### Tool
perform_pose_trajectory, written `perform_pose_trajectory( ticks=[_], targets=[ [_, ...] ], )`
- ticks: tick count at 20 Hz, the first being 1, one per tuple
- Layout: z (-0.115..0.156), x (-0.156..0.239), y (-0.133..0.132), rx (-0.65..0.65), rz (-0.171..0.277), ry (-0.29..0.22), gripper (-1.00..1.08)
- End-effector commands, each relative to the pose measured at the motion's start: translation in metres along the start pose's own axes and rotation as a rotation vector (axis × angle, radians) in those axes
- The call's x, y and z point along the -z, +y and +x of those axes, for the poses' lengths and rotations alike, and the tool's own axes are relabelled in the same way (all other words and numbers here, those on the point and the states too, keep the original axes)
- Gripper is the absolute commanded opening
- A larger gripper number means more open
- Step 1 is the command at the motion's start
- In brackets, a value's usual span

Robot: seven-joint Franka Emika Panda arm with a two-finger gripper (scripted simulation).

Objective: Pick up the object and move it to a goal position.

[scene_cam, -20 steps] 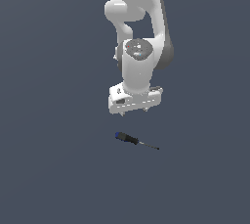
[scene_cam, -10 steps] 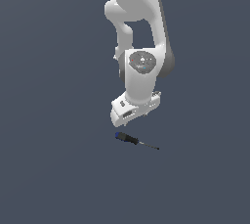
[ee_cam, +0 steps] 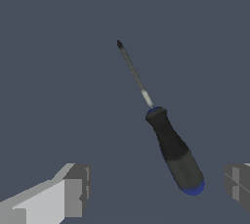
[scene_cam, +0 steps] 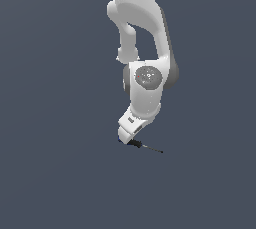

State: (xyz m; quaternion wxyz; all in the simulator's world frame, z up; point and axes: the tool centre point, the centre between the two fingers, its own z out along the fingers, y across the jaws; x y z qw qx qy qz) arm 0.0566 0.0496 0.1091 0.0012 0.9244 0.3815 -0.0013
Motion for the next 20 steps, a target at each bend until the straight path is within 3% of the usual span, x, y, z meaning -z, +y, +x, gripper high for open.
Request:
perform_pose_trajectory(
  ticks=[1,11,20],
  targets=[
    [0.005,-0.006,0.003,0.075,0.0,0.0,1.0],
    [0.02,-0.03,0.013,0.337,0.0,0.001,1.0],
    [0.026,-0.042,0.018,0.458,0.0,0.003,1.0]
  ],
)
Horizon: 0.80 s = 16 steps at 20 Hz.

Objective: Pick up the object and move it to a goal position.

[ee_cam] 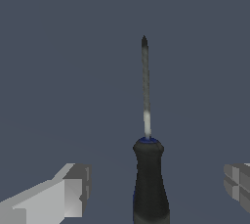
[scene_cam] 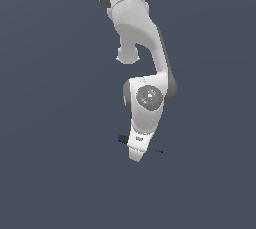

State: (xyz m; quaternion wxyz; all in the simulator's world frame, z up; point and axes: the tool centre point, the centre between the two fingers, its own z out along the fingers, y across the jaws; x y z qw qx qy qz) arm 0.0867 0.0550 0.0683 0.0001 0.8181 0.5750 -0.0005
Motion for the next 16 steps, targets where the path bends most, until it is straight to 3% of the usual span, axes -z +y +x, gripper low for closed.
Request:
perform_pose_trajectory(
  ticks=[1,9,16],
  targets=[
    [0.001,-0.002,0.001,0.022,0.0,0.001,1.0],
    [0.001,-0.006,0.002,0.029,0.0,0.001,1.0],
    [0.001,-0.039,0.001,0.033,0.0,0.001,1.0]
  ],
)
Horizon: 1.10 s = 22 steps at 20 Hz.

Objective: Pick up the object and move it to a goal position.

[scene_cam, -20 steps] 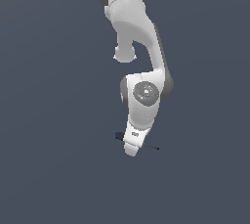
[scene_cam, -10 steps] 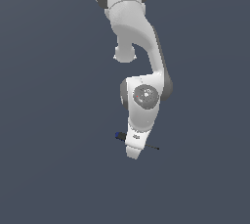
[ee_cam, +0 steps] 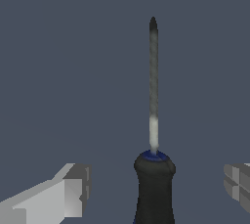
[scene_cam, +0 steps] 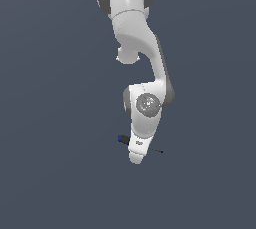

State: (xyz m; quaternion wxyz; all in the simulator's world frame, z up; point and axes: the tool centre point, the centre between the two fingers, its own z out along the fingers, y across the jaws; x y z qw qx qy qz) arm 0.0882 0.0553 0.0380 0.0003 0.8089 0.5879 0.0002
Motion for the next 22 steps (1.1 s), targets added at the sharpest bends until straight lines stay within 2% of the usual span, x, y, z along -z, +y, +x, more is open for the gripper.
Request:
perform_pose_trajectory(
  ticks=[1,8,9,22],
  targets=[
    [-0.0002,-0.0134,-0.0007,0.001,0.001,0.0,1.0],
    [0.0001,-0.0226,0.0006,0.002,0.001,0.0,1.0],
    [0.0001,-0.0226,0.0006,0.002,0.001,0.0,-1.0],
    [0.0002,-0.0221,-0.0006,0.002,0.001,0.0,-1.0]
  ],
)
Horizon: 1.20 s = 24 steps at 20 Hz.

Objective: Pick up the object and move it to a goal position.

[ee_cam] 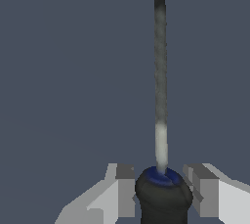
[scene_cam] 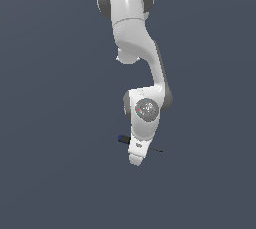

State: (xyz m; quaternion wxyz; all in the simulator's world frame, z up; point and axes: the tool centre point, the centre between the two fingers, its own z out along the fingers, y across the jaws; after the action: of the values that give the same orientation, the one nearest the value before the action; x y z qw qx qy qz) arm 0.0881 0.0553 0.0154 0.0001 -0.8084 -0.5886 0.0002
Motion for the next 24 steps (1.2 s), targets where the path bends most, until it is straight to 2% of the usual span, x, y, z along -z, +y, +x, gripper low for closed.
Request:
perform_pose_trajectory(
  ticks=[1,12,24],
  targets=[
    [0.0,0.001,-0.001,0.0,0.0,0.0,-1.0],
    [0.002,0.013,-0.028,0.0,0.0,0.0,-1.0],
    [0.006,0.043,-0.096,0.0,0.0,-0.001,-1.0]
  ],
)
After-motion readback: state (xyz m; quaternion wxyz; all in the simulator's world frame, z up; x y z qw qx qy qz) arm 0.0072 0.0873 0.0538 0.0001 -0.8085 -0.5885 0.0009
